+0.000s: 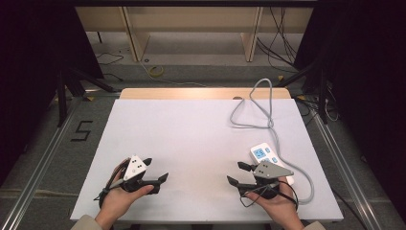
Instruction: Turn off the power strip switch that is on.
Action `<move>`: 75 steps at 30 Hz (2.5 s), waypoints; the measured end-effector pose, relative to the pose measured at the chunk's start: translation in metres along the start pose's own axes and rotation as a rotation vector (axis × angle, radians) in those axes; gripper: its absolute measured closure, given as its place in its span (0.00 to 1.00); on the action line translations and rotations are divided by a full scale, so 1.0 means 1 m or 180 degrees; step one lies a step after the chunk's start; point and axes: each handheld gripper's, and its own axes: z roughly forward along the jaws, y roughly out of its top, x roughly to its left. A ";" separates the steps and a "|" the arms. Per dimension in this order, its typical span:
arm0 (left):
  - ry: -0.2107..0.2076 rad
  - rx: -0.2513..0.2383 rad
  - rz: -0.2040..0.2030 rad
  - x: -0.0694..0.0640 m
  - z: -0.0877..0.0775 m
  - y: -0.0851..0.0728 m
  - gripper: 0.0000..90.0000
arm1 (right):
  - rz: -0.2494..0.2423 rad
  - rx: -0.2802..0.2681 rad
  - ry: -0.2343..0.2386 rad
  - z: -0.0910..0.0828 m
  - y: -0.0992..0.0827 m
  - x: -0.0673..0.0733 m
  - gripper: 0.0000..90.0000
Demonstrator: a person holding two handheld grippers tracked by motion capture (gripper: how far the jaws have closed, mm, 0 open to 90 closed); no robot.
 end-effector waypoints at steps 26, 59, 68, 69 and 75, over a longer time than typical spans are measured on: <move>0.0094 0.0056 0.0062 0.002 0.000 -0.001 0.24 | -0.0240 0.0294 -0.0115 -0.008 0.003 -0.001 1.00; 0.0142 0.0061 0.0069 0.004 0.000 -0.001 0.25 | -0.0108 0.0367 -0.0350 -0.018 0.004 -0.010 1.00; 0.0155 0.0069 0.0065 0.004 0.000 -0.001 0.25 | -0.0072 0.0384 -0.0383 -0.020 0.004 -0.012 1.00; 0.0155 0.0069 0.0065 0.004 0.000 -0.001 0.25 | -0.0070 0.0383 -0.0390 -0.021 0.004 -0.013 1.00; 0.0155 0.0071 0.0064 0.004 0.000 -0.001 0.25 | -0.0036 0.0391 -0.0439 -0.023 0.004 -0.016 1.00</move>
